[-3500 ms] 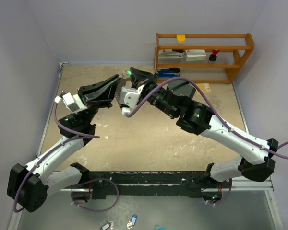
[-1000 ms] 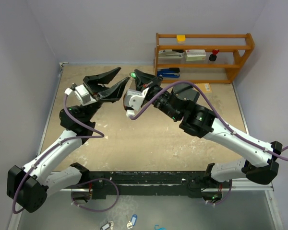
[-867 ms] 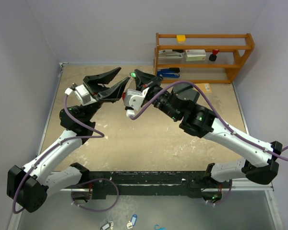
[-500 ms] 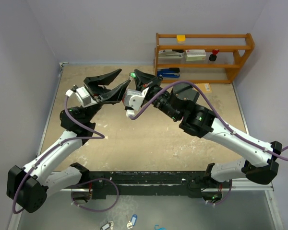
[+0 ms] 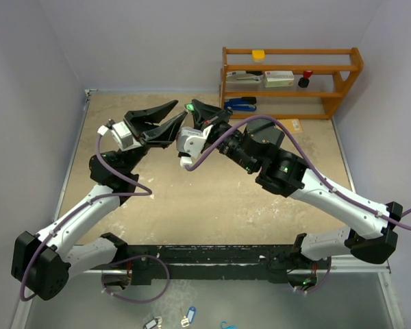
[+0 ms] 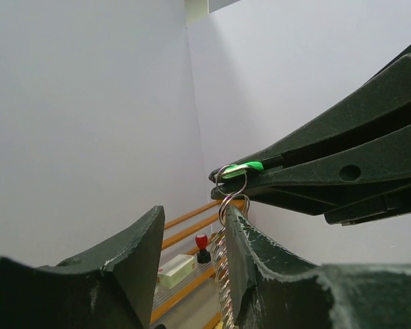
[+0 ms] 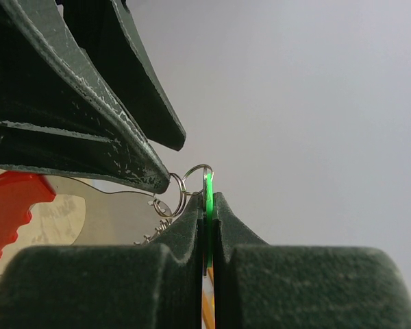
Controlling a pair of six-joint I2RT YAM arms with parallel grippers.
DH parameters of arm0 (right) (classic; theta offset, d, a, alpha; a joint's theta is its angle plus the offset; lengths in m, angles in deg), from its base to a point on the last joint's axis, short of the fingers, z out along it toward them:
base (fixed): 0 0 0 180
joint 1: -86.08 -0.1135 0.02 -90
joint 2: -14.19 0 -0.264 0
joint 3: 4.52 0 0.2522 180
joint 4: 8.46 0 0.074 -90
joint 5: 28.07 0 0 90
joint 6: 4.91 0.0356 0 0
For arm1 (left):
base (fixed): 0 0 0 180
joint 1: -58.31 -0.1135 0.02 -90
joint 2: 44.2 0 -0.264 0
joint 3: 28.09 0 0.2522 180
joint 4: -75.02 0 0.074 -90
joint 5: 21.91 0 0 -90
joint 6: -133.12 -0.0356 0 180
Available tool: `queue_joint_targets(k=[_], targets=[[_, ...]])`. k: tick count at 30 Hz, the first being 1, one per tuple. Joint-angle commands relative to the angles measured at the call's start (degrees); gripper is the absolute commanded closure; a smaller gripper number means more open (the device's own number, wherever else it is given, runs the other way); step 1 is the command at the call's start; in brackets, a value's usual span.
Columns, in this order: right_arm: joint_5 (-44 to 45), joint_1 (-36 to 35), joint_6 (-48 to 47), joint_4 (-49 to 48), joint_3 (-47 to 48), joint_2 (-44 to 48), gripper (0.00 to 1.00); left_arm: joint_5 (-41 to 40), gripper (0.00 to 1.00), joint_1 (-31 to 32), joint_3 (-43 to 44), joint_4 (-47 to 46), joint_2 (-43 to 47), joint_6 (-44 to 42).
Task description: Remove the keys from the keyring
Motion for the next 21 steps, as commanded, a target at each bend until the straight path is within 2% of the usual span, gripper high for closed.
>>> queue_joint_targets(k=[1, 16, 21], targets=[[0.4, 0.0, 0.7, -4.7, 0.6, 1.0, 1.0, -0.2, 0.62, 0.4, 1.8, -3.6, -0.5, 1.0], [-0.5, 0.0, 1.1, -4.3, 0.0, 0.5, 1.0, 0.6, 0.66, 0.5, 5.1, -2.4, -1.7, 1.2], [-0.6, 0.0, 1.0, -4.0, 0.4, 0.1, 1.0, 2.5, 0.58, 0.5, 5.3, -2.4, -1.7, 1.7]])
